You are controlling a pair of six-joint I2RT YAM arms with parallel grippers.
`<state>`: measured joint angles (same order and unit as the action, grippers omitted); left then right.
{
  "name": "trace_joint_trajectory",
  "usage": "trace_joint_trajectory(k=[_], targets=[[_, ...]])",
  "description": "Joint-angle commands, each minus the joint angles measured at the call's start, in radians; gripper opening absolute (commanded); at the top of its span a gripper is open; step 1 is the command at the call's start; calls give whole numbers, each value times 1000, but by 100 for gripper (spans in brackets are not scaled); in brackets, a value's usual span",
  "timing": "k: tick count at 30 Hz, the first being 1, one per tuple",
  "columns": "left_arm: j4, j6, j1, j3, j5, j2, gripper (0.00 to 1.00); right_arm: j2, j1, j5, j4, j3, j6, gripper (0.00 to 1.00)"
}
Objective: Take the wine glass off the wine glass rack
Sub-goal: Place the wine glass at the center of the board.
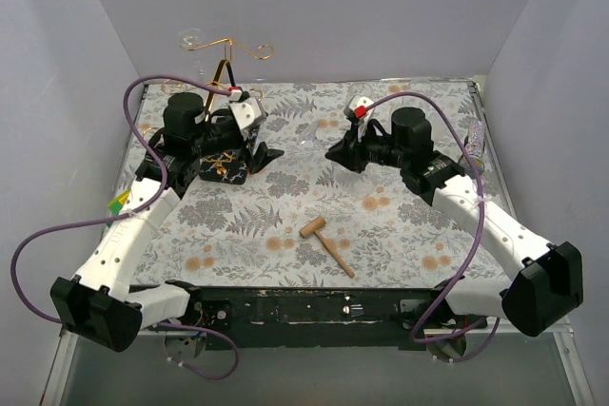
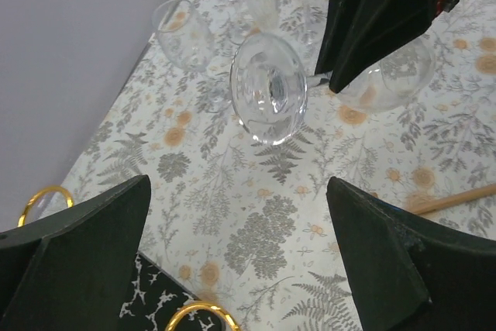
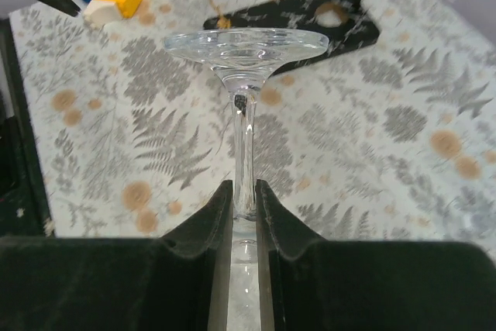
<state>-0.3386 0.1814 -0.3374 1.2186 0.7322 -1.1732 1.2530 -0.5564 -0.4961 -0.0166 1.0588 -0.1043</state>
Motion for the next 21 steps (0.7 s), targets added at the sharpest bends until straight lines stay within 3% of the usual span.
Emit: trace_joint_trajectory(k=[1,8,15,21], targets=[[-71,-26,-81,-27,9,20,96,-76,3,-78,56,-26,67,1],[-183,-8,-242,13,-83,-98,79,-119,3,-59,63,-77,92,1],[-54,49,-322,-40,-275,-126,74,-104,4,-81,38,-97,132,1],[-36,70,-348,-22,-364,-178,63,-86,3,-87,26,-105,172,1]])
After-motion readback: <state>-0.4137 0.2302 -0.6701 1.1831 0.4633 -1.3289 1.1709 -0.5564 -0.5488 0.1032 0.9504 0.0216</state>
